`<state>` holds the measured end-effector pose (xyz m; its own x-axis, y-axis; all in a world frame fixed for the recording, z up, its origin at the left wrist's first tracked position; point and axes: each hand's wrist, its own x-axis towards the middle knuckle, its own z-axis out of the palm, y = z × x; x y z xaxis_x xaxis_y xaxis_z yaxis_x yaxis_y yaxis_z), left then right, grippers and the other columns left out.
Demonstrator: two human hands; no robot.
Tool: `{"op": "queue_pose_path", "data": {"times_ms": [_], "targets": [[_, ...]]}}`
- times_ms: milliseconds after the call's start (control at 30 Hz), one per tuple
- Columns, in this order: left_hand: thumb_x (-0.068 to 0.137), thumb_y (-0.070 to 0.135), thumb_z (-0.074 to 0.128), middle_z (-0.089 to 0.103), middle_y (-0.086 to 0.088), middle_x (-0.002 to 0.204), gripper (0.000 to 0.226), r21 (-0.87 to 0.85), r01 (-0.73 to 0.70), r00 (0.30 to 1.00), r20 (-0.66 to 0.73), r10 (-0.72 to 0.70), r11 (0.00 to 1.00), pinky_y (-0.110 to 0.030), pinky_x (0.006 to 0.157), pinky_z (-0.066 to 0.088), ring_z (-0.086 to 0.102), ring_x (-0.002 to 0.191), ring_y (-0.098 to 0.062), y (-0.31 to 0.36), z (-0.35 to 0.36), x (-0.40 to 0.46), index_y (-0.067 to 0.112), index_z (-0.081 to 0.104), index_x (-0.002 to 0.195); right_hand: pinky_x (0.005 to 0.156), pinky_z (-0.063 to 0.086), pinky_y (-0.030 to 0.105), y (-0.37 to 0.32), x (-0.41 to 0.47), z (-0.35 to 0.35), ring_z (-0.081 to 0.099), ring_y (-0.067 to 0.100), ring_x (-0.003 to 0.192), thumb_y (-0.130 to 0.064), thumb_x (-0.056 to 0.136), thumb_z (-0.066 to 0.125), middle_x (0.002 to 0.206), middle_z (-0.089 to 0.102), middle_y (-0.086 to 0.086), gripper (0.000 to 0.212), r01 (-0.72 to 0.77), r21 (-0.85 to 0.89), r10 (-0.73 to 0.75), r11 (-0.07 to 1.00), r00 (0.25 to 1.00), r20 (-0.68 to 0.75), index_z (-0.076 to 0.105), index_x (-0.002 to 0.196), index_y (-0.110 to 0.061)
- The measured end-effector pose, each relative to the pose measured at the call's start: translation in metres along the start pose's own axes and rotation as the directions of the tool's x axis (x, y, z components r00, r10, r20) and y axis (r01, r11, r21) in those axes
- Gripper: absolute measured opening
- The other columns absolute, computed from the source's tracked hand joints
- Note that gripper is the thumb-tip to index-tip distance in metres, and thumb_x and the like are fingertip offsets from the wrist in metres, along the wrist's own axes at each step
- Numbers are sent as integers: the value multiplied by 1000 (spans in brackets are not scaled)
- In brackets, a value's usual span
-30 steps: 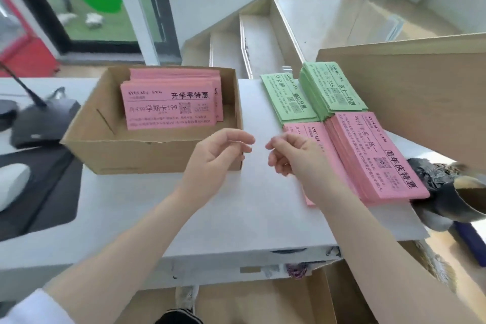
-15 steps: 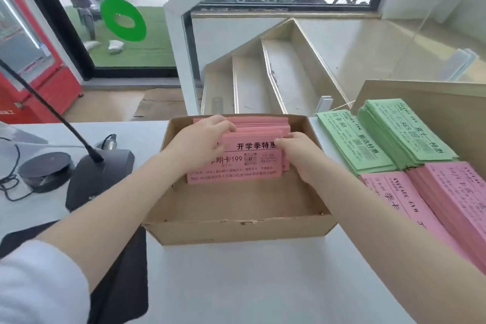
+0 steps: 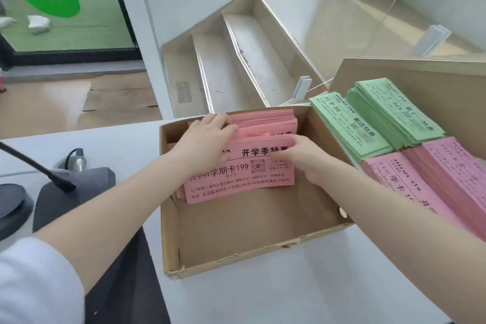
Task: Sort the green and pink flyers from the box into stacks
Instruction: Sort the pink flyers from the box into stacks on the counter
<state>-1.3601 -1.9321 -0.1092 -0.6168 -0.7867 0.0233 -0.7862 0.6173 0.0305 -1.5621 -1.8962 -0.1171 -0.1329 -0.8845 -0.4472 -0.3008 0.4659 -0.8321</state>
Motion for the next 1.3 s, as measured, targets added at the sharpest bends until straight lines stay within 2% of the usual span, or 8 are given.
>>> {"op": "queue_pose_path", "data": {"times_ms": [167, 400, 567, 700, 833, 1033, 1133, 1300], "targets": [[83, 33, 63, 38, -4, 132, 56, -73, 19, 1000, -12, -20, 997, -32, 102, 31, 35, 123, -22, 2, -2, -2, 14, 41, 131, 63, 48, 18, 3, -13, -1, 64, 9, 81, 1, 84, 62, 96, 68, 1, 28, -1, -37, 3, 999, 999, 52, 61, 109, -12], [84, 40, 61, 42, -3, 121, 39, -65, 8, 1000, 20, -6, 998, -33, 95, 32, 38, 115, -23, 11, -3, -7, 13, 49, 109, 88, 51, 49, 16, -9, -11, 60, 30, 104, 16, 75, 62, 114, 60, 14, 53, -85, 156, 107, 984, 985, -137, 42, 113, -15], [91, 40, 52, 45, 0, 76, 40, -17, 20, 978, 209, -16, 1000, -31, 56, 38, 50, 74, -25, 16, -7, -14, 19, 35, 121, 75, 49, 33, 14, -14, -13, 58, 21, 95, 9, 75, 66, 101, 60, 4, 46, 32, -58, -44, 998, 975, -216, 45, 107, -16], [89, 33, 55, 39, 4, 68, 38, -36, 16, 963, 270, -6, 999, -31, 56, 41, 54, 75, -25, 14, -8, -18, 23, 35, 120, 62, 45, 26, 12, -18, -19, 60, 21, 88, 3, 73, 71, 95, 65, 7, 27, 29, -201, -61, 979, 986, -153, 53, 86, -12], [90, 31, 55, 42, 3, 70, 33, -74, 59, 969, 245, -40, 995, -32, 59, 45, 55, 78, -26, 15, -12, -29, 22, 41, 119, 65, 47, 25, 12, -26, -17, 62, 19, 90, 1, 74, 72, 96, 66, 4, 27, 73, -231, -97, 970, 991, -93, 54, 87, -13], [88, 30, 59, 48, 5, 68, 26, -310, 158, 980, -66, -187, 937, -31, 64, 44, 50, 73, -24, 29, -43, -68, 28, 51, 112, 66, 57, 25, -3, -72, -37, 70, 13, 81, 4, 79, 65, 88, 74, -1, 25, 411, 172, -418, 895, 909, 2, 65, 98, -13], [86, 30, 59, 61, 3, 82, 24, -344, 129, 948, -233, -218, 930, -31, 62, 44, 56, 77, -24, 58, -61, -90, 29, 53, 109, 69, 57, 30, -8, -100, -50, 70, 17, 82, 2, 85, 59, 86, 74, -2, 25, 562, 207, -575, 801, 818, -1, 68, 92, -20], [79, 45, 66, 56, 2, 65, 33, -253, 232, 792, -512, -333, 939, -31, 58, 38, 51, 65, -26, 116, -76, -133, 15, 59, 91, 65, 57, 34, 20, -151, -72, 70, 18, 82, -3, 90, 54, 85, 74, -3, 26, 675, 332, -681, 658, 722, -119, 69, 91, -23]]}}
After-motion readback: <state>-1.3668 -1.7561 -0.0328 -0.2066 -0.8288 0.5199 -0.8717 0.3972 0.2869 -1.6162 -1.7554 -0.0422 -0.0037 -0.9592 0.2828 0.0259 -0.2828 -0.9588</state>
